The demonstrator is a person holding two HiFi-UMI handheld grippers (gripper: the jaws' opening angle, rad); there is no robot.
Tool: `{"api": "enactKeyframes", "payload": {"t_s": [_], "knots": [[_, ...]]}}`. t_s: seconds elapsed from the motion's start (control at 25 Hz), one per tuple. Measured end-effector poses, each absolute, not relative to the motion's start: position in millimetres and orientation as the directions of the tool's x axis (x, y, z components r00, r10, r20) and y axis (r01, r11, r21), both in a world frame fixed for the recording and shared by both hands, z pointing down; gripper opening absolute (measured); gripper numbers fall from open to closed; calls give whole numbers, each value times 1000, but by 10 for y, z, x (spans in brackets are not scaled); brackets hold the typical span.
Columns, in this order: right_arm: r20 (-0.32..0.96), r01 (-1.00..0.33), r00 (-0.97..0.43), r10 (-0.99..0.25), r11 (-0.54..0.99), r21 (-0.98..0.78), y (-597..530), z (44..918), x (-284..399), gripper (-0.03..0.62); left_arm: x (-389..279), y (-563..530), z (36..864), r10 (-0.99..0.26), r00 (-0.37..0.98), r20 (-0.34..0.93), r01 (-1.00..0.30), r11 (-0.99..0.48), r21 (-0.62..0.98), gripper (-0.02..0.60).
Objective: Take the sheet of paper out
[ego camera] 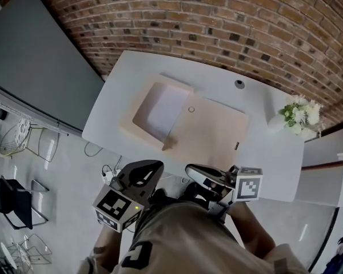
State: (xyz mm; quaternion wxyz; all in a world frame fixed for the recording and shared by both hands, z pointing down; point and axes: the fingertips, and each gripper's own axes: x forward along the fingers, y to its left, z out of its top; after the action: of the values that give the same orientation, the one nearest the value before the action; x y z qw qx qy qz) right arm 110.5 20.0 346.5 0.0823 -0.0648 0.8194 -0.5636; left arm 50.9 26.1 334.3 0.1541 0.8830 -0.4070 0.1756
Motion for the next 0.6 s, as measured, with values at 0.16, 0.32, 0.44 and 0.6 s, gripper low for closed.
{"api": "enactKeyframes", "payload": {"t_s": [0.16, 0.32, 0.44, 0.6], "knots": [[-41, -27, -981, -190, 342, -939, 102, 3604, 1147, 25, 526, 225, 3346, -672, 585, 453, -787, -605, 119, 14], [0, -68, -978, -211, 316, -946, -24, 3783, 1108, 25, 460, 170, 3350, -677, 576, 458, -794, -596, 117, 14], [-31, -26, -982, -189, 293, -956, -91, 3894, 1025, 108, 388, 102, 3363, -679, 583, 447, -791, -599, 123, 14], [-24, -23, -975, -219, 211, -977, -216, 4067, 886, 248, 252, -28, 3412, -663, 614, 428, -770, -622, 142, 14]]}}
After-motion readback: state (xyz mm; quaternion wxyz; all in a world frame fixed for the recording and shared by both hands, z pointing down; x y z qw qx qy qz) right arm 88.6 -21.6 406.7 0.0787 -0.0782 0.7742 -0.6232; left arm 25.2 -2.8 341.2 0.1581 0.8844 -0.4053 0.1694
